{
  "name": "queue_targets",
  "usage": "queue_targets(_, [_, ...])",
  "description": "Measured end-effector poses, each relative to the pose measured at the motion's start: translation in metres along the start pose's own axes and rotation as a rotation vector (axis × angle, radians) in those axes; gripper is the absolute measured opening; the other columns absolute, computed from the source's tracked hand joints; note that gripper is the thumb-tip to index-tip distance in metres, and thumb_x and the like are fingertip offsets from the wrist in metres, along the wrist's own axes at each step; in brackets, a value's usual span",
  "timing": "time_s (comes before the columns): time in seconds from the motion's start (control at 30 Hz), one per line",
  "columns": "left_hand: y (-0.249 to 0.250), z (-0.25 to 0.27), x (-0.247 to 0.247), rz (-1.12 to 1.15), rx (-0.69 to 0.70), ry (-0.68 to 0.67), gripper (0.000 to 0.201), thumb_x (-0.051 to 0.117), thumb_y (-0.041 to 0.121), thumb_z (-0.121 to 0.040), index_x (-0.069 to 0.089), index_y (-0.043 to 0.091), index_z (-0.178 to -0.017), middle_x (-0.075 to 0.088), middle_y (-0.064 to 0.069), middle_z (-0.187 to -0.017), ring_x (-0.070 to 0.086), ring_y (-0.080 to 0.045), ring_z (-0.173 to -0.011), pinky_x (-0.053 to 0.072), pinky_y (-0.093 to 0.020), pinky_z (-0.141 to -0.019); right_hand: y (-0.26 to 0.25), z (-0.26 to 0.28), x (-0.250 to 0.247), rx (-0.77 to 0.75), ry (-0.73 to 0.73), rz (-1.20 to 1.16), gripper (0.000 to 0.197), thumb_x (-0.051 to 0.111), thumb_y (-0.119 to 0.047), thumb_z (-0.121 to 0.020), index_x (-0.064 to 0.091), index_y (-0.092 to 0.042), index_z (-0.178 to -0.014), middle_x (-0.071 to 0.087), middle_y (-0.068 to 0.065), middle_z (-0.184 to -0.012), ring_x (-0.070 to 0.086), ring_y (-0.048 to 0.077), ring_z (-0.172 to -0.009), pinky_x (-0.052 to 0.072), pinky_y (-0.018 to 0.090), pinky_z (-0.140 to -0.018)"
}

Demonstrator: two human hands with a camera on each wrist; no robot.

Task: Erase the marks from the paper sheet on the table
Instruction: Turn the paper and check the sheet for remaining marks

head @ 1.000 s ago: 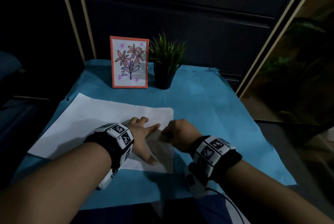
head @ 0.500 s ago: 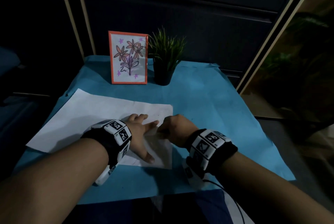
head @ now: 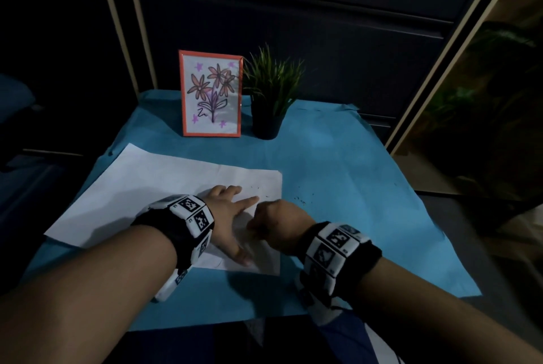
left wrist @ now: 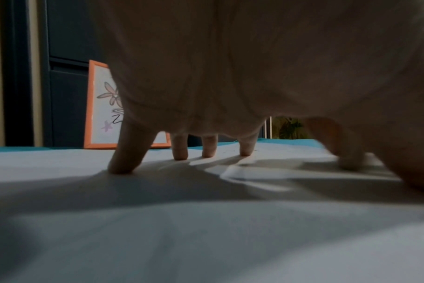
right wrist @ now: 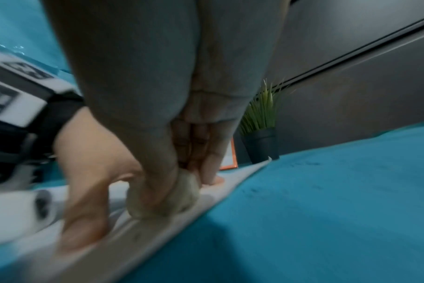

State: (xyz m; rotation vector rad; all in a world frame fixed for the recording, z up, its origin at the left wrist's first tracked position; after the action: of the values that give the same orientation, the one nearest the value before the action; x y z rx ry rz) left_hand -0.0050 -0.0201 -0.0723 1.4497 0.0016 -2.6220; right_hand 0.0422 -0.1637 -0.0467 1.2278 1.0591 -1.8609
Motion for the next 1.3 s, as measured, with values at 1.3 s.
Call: queue_targets(1.3, [-0.011, -0.004, -0.009, 0.027, -0.016, -0.034, 0.126, 0.073, 0.075, -0.057, -0.010, 0.048, -0.148, -0.023, 0.004, -0.158, -0.018, -0.027, -0.146, 0.007, -0.050, -0.120, 0.015, 0.003, 0.006, -0.026, -0.218, 0.002, 0.034, 0.053, -0.036, -0.081, 0.070, -0.016, -0.102, 0.063, 0.007, -0.104, 0.059, 0.031, -0.094, 0.050, 0.037, -0.081])
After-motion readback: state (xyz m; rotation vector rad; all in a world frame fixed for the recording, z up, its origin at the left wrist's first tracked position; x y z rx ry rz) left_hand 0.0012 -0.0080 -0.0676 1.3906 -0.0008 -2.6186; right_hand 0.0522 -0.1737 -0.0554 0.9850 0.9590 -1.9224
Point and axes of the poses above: each hand's wrist, its own z-axis away from the middle knuckle, its own x-axis out of the palm, y = z × x, the point moved 2 cm from there along -z, towards the middle knuckle
